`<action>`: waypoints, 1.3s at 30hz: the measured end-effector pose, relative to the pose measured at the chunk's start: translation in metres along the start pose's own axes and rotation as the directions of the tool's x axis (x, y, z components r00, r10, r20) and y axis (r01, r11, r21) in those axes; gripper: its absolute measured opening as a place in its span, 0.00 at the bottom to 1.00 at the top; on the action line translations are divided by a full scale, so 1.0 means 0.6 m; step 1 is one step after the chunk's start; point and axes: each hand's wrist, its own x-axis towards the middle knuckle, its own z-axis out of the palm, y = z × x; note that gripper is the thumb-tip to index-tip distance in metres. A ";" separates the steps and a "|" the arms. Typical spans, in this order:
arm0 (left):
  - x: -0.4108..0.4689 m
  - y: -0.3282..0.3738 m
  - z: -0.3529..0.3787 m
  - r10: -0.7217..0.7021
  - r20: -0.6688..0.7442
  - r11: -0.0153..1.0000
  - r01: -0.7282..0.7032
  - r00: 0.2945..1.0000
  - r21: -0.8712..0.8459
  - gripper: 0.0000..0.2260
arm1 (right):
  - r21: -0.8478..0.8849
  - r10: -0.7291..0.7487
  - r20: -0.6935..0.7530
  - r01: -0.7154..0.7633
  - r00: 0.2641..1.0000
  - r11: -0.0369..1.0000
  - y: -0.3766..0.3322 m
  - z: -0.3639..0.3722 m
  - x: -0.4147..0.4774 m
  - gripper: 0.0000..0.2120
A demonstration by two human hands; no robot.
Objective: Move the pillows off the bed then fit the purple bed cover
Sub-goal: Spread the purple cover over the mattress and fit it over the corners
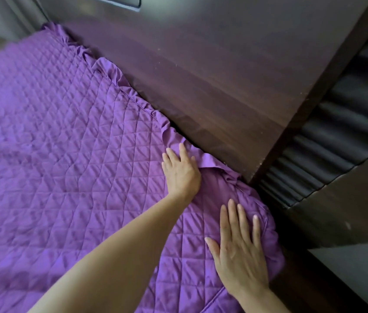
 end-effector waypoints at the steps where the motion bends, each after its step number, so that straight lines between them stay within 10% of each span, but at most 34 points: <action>1: 0.002 -0.001 0.000 -0.012 0.013 1.000 0.012 1.000 0.008 0.23 | -0.002 -0.011 -0.008 0.011 1.000 1.000 -0.001 -0.002 0.006 0.33; 7: 0.010 -0.003 0.002 0.051 0.029 0.988 -0.046 0.998 -0.148 0.13 | -0.019 -0.124 -0.051 0.124 0.991 0.992 -0.003 -0.016 0.095 0.32; 15: -0.008 0.022 -0.009 0.164 0.048 0.928 -0.137 0.985 -0.347 0.24 | 0.075 0.118 0.148 -0.130 0.982 0.989 0.028 -0.019 0.113 0.33; 20: -0.018 0.015 0.008 0.075 0.076 0.995 -0.080 0.994 0.064 0.20 | 0.050 0.143 0.120 -0.149 0.983 0.988 0.038 -0.021 0.098 0.28; 26: -0.043 0.003 -0.003 0.484 0.311 0.838 -0.535 0.818 0.103 0.19 | -0.029 0.118 0.014 -0.117 0.993 0.993 0.016 -0.024 0.060 0.30; 39: -0.195 -0.109 -0.046 0.478 0.496 0.703 -0.654 0.726 0.281 0.23 | -0.129 0.235 0.033 -0.229 0.972 0.965 0.014 -0.029 -0.024 0.29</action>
